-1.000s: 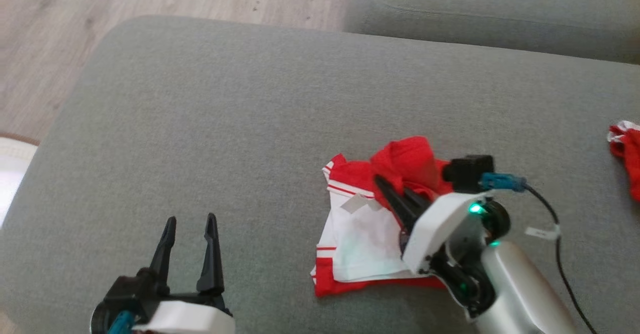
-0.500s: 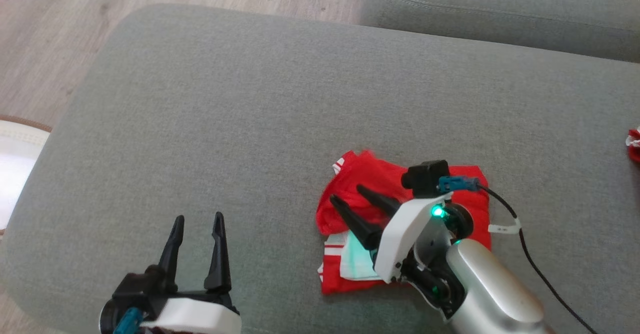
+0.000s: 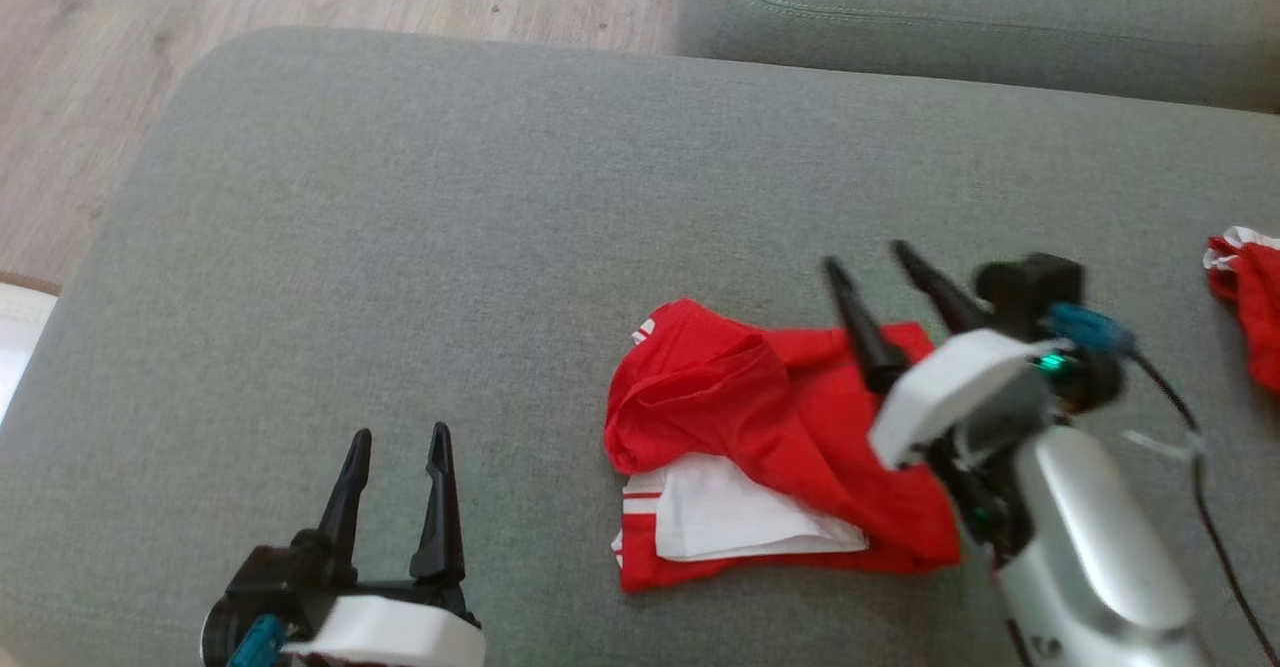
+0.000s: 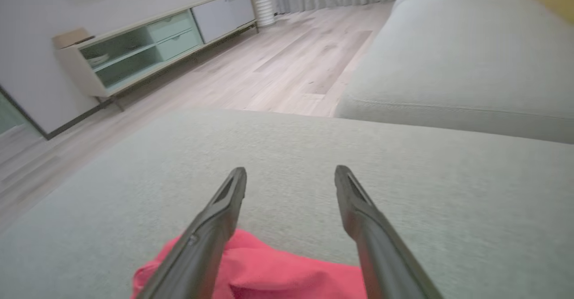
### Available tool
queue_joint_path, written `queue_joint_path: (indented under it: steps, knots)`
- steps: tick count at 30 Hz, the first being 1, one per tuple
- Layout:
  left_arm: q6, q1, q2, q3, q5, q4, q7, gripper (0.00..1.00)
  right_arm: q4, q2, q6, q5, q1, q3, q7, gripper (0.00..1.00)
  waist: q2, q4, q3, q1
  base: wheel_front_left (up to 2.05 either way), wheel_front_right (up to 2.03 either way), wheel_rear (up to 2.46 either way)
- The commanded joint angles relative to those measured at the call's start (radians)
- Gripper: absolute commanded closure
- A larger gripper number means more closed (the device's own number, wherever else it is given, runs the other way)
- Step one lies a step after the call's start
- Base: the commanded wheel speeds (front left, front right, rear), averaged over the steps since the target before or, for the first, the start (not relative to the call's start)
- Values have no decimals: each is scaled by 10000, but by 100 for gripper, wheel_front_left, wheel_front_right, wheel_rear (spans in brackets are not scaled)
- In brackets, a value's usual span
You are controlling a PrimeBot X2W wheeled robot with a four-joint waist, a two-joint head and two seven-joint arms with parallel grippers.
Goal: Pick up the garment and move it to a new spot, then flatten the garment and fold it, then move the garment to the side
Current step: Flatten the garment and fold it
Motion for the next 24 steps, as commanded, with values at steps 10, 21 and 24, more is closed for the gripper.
queue_joint_path:
  steps: [10, 21, 24]
  knots:
    - [-20, -396, 113, 329, 129, -309, -102, 0, -886, 77, 67, -916, 1190, -954, 285, 66, 0, -97, -62, 0, 0, 0, 0]
    - [-11, -531, 153, 282, 153, -291, -67, 0, 1120, -222, 67, -526, 501, 727, 686, 100, 0, 237, 110, 0, 0, 0, 0]
    - [-13, -577, 161, 275, 157, -290, -60, 0, 1705, -388, 67, -390, 75, 1405, 618, 100, 0, 349, 153, 0, 0, 0, 0]
